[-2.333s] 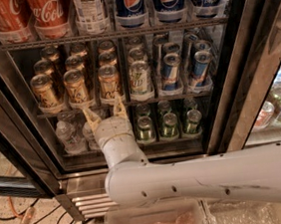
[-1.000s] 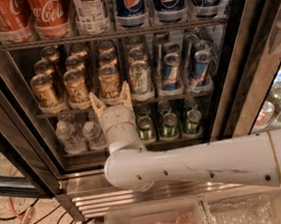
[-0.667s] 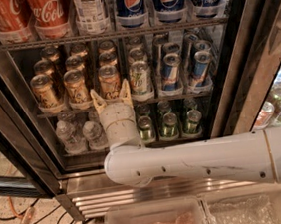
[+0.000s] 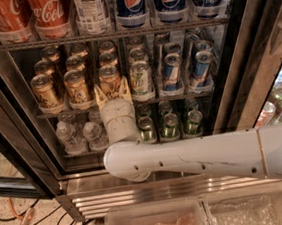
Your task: Pick orange can from middle shelf of fridge
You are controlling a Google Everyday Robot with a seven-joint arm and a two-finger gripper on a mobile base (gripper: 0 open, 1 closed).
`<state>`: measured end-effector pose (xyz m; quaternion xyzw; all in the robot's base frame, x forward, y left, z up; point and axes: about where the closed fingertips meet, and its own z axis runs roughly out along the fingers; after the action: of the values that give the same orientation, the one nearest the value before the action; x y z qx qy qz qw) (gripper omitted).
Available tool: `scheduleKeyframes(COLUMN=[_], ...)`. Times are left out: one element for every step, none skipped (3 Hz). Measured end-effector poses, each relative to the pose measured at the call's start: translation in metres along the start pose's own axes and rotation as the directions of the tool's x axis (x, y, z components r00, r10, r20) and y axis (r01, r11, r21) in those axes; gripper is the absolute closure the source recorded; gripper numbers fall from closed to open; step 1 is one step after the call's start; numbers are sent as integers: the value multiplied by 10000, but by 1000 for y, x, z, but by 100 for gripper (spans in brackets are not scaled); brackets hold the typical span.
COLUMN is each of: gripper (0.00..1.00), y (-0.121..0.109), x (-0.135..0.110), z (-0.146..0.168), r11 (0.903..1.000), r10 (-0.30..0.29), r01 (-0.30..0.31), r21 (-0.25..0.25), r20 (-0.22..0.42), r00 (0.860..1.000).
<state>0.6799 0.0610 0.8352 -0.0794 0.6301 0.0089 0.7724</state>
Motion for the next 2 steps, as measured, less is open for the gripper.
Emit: scheduleKeyframes(gripper=[54, 77], y=[1, 2], x=[1, 1], z=[5, 6], r11=[10000, 10000], r10=[30, 51], r01=[-30, -51], r21=[-44, -51], r20=[54, 65], r00=[10000, 10000])
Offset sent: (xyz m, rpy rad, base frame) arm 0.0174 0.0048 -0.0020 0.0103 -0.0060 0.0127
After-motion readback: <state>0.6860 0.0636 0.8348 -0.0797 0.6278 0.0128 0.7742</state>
